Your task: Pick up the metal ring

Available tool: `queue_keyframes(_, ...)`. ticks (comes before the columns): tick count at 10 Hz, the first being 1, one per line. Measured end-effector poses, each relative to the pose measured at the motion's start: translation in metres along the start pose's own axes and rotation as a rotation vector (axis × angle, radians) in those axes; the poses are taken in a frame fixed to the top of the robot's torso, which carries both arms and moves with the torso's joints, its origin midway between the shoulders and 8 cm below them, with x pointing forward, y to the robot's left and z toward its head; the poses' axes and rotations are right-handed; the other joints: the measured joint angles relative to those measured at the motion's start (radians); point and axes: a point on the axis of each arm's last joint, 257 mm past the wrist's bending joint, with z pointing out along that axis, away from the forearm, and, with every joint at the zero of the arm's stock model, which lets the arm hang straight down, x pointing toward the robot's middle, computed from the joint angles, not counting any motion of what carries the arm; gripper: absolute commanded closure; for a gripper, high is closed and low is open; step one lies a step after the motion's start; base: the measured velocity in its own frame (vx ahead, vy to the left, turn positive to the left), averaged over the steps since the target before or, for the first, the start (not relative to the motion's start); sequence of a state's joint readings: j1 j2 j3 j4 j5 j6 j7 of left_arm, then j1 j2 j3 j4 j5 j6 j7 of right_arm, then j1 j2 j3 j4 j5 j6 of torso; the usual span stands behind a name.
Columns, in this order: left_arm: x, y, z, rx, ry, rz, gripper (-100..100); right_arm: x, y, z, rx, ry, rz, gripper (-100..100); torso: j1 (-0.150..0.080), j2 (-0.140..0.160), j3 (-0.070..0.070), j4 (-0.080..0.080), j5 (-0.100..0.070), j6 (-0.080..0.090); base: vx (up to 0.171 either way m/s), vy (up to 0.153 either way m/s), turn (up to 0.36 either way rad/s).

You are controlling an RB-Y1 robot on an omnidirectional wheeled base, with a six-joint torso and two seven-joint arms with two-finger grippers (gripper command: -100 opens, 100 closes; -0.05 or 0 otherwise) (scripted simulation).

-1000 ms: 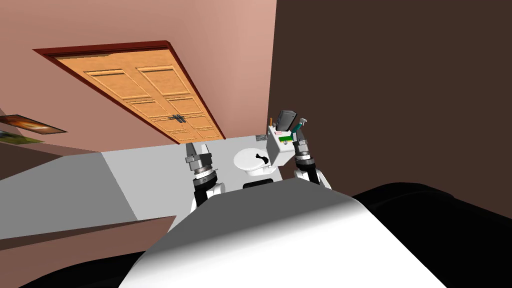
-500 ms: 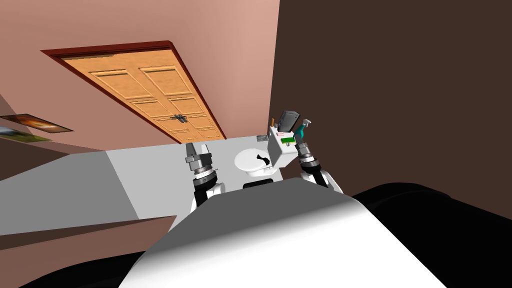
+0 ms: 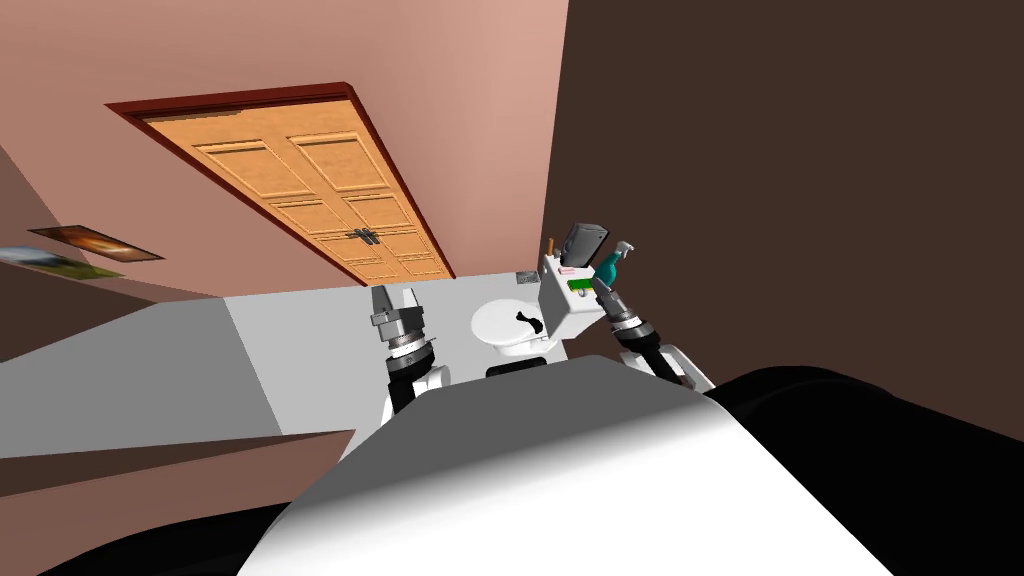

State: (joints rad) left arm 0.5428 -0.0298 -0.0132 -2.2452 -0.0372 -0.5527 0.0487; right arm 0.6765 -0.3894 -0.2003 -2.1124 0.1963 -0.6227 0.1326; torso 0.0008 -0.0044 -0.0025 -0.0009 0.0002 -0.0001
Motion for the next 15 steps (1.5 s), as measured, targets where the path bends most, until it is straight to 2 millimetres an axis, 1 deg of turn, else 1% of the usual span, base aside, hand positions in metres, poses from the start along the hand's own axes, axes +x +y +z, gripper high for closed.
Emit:
queue_keyframes(2, 0.0, 0.0, 0.0, 0.0, 0.0, 0.0, 0, 0.002, -0.008, -0.008, 0.014, 0.057, -0.048, -100, 0.0, 0.001, 0.001, 0.0, 0.0, 0.0, 0.058, 0.016, 0.052)
queue_keyframes(3, 0.0, 0.0, 0.0, 0.0, 0.0, 0.0, 0, 0.002, -0.017, -0.014, 0.029, 0.095, -0.083, -100, 0.0, 0.0, 0.0, 0.0, 0.0, 0.0, 0.065, 0.017, 0.016)
queue_keyframes(6, 0.0, 0.0, 0.0, 0.0, 0.0, 0.0, 0, 0.002, -0.03, -0.026, 0.044, 0.174, -0.148, -100, 0.0, 0.001, 0.001, 0.0, 0.0, 0.0, 0.049, 0.008, 0.035)
queue_keyframes(8, 0.0, 0.0, 0.0, 0.0, 0.0, 0.0, 0, -0.002, -0.043, -0.039, 0.066, 0.247, -0.208, -100, -0.001, 0.001, 0.0, 0.0, 0.0, 0.0, 0.053, 0.009, 0.042)
queue_keyframes(10, 0.0, 0.0, 0.0, 0.0, 0.0, 0.0, 0, -0.002, -0.054, -0.045, 0.073, 0.306, -0.255, -100, 0.0, 0.001, 0.001, 0.0, 0.0, 0.0, 0.05, 0.026, 0.044)
queue_keyframes(11, 0.0, 0.0, 0.0, 0.0, 0.0, 0.0, 0, -0.003, -0.061, -0.052, 0.085, 0.347, -0.288, -100, 0.001, 0.001, 0.0, 0.0, 0.0, 0.0, 0.007, 0.016, -0.039)
queue_keyframes(13, 0.0, 0.0, 0.0, 0.0, 0.0, 0.0, 0, -0.004, -0.069, -0.062, 0.091, 0.409, -0.334, -100, 0.0, 0.004, 0.002, 0.001, 0.0, 0.0, 0.0, 0.0, 0.0)
queue_keyframes(15, 0.0, 0.0, 0.0, 0.0, 0.0, 0.0, 0, -0.007, -0.078, -0.068, 0.096, 0.464, -0.375, -100, -0.001, 0.005, 0.003, 0.001, 0.0, 0.0, 0.0, 0.001, 0.001)
